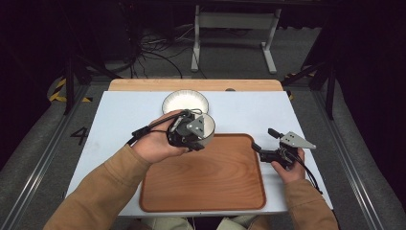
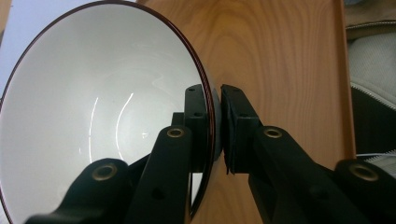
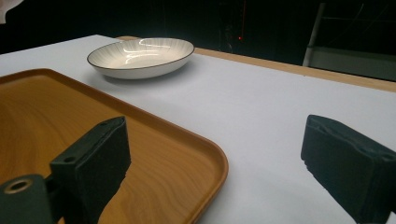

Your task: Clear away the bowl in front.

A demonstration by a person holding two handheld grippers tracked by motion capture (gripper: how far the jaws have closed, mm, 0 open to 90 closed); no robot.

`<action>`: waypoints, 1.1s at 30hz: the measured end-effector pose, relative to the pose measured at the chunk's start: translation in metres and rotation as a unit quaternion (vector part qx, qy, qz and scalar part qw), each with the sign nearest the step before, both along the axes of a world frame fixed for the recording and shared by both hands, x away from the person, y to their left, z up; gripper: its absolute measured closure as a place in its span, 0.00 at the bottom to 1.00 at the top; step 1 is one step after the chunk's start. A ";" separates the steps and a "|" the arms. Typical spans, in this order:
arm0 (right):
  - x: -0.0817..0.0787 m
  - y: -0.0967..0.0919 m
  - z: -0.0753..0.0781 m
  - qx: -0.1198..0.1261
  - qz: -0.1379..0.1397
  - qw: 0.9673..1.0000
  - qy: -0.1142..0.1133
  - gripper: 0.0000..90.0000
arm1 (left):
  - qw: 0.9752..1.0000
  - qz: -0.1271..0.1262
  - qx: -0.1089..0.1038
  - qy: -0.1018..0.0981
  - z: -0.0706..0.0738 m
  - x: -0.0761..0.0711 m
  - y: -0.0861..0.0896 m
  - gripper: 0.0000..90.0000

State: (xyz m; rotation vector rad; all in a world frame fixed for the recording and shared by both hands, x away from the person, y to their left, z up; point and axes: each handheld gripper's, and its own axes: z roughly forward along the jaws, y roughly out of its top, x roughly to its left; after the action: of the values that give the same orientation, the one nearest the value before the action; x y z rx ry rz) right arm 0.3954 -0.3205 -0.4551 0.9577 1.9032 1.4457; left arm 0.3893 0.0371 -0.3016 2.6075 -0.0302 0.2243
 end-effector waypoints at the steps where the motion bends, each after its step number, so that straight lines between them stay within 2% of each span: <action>1: 0.000 0.000 0.000 0.000 0.000 1.000 0.000 0.09 | 1.000 -0.001 0.001 0.002 0.000 -0.001 0.000 0.91; 5: 0.000 0.000 0.000 0.000 0.000 1.000 0.000 0.09 | 1.000 -0.012 0.003 -0.002 0.000 -0.005 -0.002 0.91; 11: 0.000 0.000 0.000 0.000 0.000 1.000 0.000 0.09 | 1.000 -0.028 0.009 0.004 -0.001 -0.011 -0.006 0.91; 19: 0.000 0.000 0.000 -0.001 0.001 1.000 0.000 0.09 | 0.999 -0.041 0.020 0.015 -0.012 -0.018 -0.012 0.91; 22: 0.000 0.000 0.000 -0.001 0.001 1.000 0.000 0.09 | 0.998 -0.047 0.025 0.024 -0.020 -0.018 -0.016 0.91; 27: 0.000 0.000 0.000 0.000 0.001 1.000 0.000 0.09 | 0.998 -0.050 0.034 0.032 -0.029 -0.018 -0.020 0.91; 33: 0.000 0.000 0.000 0.000 0.001 1.000 -0.001 0.09 | 0.997 -0.050 0.036 0.043 -0.038 -0.019 -0.025 0.91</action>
State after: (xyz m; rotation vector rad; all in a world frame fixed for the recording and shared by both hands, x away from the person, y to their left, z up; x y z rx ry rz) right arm 0.3957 -0.3206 -0.4551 0.9534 1.9037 1.4468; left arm 0.3707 0.0125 -0.3395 2.6750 -0.1405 0.0760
